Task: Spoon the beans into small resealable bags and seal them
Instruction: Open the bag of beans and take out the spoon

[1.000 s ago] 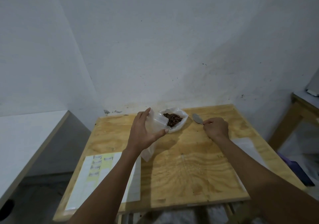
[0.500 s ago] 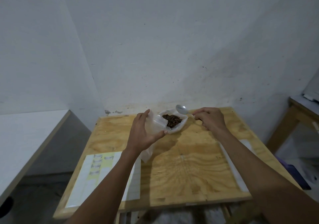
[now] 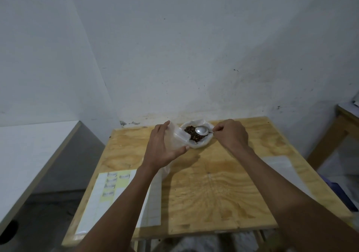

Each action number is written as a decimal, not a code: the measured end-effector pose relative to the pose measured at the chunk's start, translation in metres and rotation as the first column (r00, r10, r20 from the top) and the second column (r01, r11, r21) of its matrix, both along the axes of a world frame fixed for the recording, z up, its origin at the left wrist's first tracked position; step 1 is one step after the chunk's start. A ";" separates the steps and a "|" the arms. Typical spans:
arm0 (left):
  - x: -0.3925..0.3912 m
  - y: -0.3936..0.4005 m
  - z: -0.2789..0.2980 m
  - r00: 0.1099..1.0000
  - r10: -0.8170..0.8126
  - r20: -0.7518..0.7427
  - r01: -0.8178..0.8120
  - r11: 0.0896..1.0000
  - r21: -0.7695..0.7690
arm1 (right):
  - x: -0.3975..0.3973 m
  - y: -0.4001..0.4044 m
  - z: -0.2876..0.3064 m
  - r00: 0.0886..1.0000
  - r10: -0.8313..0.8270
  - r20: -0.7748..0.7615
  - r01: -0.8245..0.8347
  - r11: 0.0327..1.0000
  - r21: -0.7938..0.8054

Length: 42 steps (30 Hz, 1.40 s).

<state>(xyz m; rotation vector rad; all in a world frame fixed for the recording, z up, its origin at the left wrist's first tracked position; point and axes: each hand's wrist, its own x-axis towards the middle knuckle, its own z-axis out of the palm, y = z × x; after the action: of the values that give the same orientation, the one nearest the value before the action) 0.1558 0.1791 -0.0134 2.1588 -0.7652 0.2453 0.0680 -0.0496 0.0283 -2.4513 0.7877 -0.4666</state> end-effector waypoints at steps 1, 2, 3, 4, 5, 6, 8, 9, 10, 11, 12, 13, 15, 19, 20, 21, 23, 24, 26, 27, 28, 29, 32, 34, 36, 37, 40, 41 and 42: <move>0.000 -0.001 0.000 1.000 -0.008 -0.004 0.008 1.000 0.006 | 0.001 0.002 -0.001 1.000 -0.006 -0.010 0.005 0.999 -0.032; 0.000 -0.003 0.000 1.000 -0.017 -0.009 0.017 1.000 0.012 | 0.002 0.005 -0.002 1.000 -0.006 -0.023 0.004 0.998 -0.065; 0.000 -0.004 -0.001 1.000 -0.025 -0.013 0.025 1.000 0.017 | 0.004 0.007 -0.003 0.999 0.000 -0.037 -0.004 0.995 -0.097; 0.000 -0.006 -0.001 0.999 -0.032 -0.016 0.032 0.999 0.020 | 0.006 0.010 -0.006 0.999 0.010 -0.051 -0.017 0.993 -0.121; 0.000 -0.008 -0.002 0.999 -0.039 -0.018 0.039 0.999 0.023 | 0.008 0.014 -0.008 0.998 0.023 -0.061 -0.031 0.991 -0.132; 0.000 -0.010 -0.003 0.999 -0.046 -0.019 0.047 0.999 0.027 | 0.010 0.017 -0.009 0.997 0.033 -0.070 -0.042 0.991 -0.124; 0.002 -0.015 -0.005 0.998 -0.063 -0.019 0.064 0.997 0.040 | 0.014 0.019 -0.011 0.995 0.036 -0.092 -0.043 0.997 -0.065; 0.002 -0.016 -0.005 0.997 -0.070 -0.022 0.071 0.996 0.045 | 0.016 0.019 -0.012 0.994 0.035 -0.105 -0.037 0.999 -0.021; 0.002 -0.018 -0.006 0.997 -0.073 -0.027 0.074 0.996 0.046 | 0.017 0.019 -0.011 0.993 0.037 -0.115 -0.034 0.999 0.027; 0.003 -0.019 -0.006 0.997 -0.076 -0.030 0.077 0.996 0.042 | 0.018 0.019 -0.010 0.992 0.040 -0.116 -0.032 0.997 0.068; 0.003 -0.019 -0.007 0.996 -0.078 -0.033 0.079 0.996 0.037 | 0.019 0.018 -0.007 0.994 0.039 -0.106 -0.027 0.994 0.110; 0.004 -0.020 -0.007 0.996 -0.081 -0.035 0.082 0.996 0.035 | 0.021 0.016 -0.005 0.996 0.034 -0.088 -0.020 0.987 0.157; 0.004 -0.020 -0.007 0.996 -0.083 -0.041 0.084 0.996 0.037 | 0.023 0.012 -0.004 0.998 0.010 -0.059 0.006 0.964 0.265; 0.007 -0.018 -0.005 0.996 -0.077 -0.033 0.079 0.996 0.051 | 0.023 0.006 -0.002 0.999 -0.014 -0.051 0.031 0.929 0.368; 0.007 -0.018 -0.004 0.997 -0.076 -0.028 0.077 0.995 0.059 | 0.023 0.005 0.000 0.999 -0.011 -0.043 0.026 0.926 0.377; 0.008 -0.017 -0.003 0.997 -0.074 -0.020 0.075 0.995 0.069 | 0.022 0.005 0.002 0.999 -0.003 -0.034 0.015 0.925 0.379; 0.011 -0.016 -0.001 0.998 -0.067 -0.004 0.067 0.994 0.091 | 0.020 0.003 0.008 1.000 0.011 -0.017 -0.004 0.924 0.381; 0.012 -0.015 0.000 0.998 -0.064 0.002 0.064 0.993 0.100 | 0.019 0.003 0.012 1.000 0.013 -0.007 -0.009 0.922 0.386; 0.013 -0.014 0.001 0.998 -0.065 0.007 0.064 0.991 0.120 | 0.018 0.000 0.018 1.000 0.016 0.010 -0.019 0.919 0.395; 0.013 -0.014 0.002 0.998 -0.065 0.010 0.063 0.990 0.127 | 0.017 -0.002 0.020 1.000 0.023 0.021 -0.030 0.916 0.399; 0.012 -0.015 0.003 0.998 -0.063 0.009 0.061 0.989 0.135 | 0.016 -0.003 0.022 0.999 0.034 0.034 -0.045 0.913 0.405; 0.011 -0.016 0.005 0.998 -0.059 0.007 0.058 0.988 0.140 | 0.015 -0.005 0.023 0.997 0.054 0.060 -0.074 0.910 0.408; 0.008 -0.019 0.010 0.999 -0.052 -0.001 0.052 0.988 0.142 | 0.006 -0.006 0.030 0.986 0.132 0.102 -0.160 0.919 0.359; 0.007 -0.021 0.013 0.999 -0.050 -0.004 0.050 0.991 0.125 | -0.002 -0.005 0.036 0.975 0.200 0.097 -0.220 0.929 0.299; 0.007 -0.023 0.015 0.999 -0.052 -0.005 0.052 0.992 0.115 | -0.008 -0.002 0.040 0.964 0.244 0.102 -0.261 0.940 0.218; 0.006 -0.023 0.017 0.999 -0.053 -0.001 0.053 0.992 0.116 | -0.010 -0.001 0.040 0.961 0.249 0.118 -0.268 0.945 0.187; 0.007 -0.023 0.018 0.998 -0.055 0.028 0.051 0.990 0.128 | -0.012 -0.001 0.038 0.965 0.192 0.176 -0.216 0.968 0.126; 0.007 -0.022 0.018 0.998 -0.057 0.036 0.052 0.990 0.132 | -0.013 -0.001 0.036 0.968 0.165 0.189 -0.188 0.976 0.114; 0.008 -0.021 0.018 0.997 -0.062 0.046 0.055 0.989 0.135 | -0.014 -0.001 0.035 0.971 0.137 0.196 -0.159 0.982 0.101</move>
<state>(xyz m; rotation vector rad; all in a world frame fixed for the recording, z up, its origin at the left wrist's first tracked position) 0.1635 0.1578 0.0044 2.2595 -0.8948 0.2244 0.0545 -0.0506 0.0630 -2.2970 0.5332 -0.5698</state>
